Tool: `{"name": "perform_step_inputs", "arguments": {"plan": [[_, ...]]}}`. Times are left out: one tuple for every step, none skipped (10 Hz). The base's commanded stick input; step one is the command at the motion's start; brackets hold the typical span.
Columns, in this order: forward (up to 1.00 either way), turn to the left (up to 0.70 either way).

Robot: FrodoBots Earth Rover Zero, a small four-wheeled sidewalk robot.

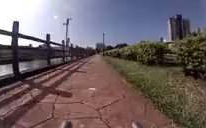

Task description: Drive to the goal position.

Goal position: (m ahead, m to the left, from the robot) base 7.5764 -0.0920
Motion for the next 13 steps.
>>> {"name": "perform_step_inputs", "arguments": {"plan": [[0.5,0.03],[0.5,0.0],[0.5,0.05],[0.5,0.08],[0.5,0.01],[0.5,0.18],[0.5,0.5],[0.5,0.5],[0.5,0.32],[0.5,0.0],[0.5,0.0],[0.5,0.0],[0.5,0.01]]}}
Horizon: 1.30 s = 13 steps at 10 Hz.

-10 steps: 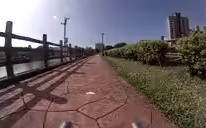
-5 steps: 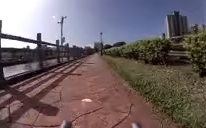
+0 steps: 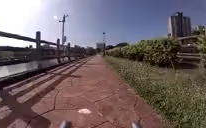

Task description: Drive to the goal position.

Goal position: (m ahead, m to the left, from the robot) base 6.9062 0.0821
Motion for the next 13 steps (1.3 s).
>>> {"name": "perform_step_inputs", "arguments": {"plan": [[0.5,0.03],[0.5,0.05],[0.5,0.0],[0.5,0.0],[0.5,0.0],[0.5,0.01],[0.5,0.32],[0.5,0.5],[0.5,0.45],[0.5,0.0],[0.5,0.0],[0.5,0.0],[0.5,0.0]]}}
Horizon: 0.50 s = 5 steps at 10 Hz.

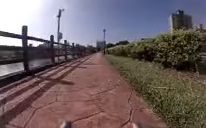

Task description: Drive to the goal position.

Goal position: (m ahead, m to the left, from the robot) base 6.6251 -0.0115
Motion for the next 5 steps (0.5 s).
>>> {"name": "perform_step_inputs", "arguments": {"plan": [[0.5,0.0],[0.5,0.0],[0.5,0.0],[0.5,0.0],[0.5,0.0]]}}
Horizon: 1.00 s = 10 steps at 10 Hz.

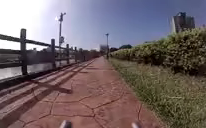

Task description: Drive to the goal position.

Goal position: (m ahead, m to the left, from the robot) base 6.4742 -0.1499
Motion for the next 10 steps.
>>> {"name": "perform_step_inputs", "arguments": {"plan": [[0.5,0.0],[0.5,0.05],[0.5,0.09],[0.5,0.1],[0.5,0.0],[0.5,0.0],[0.5,0.0],[0.5,0.0],[0.5,0.0],[0.5,0.0]]}}
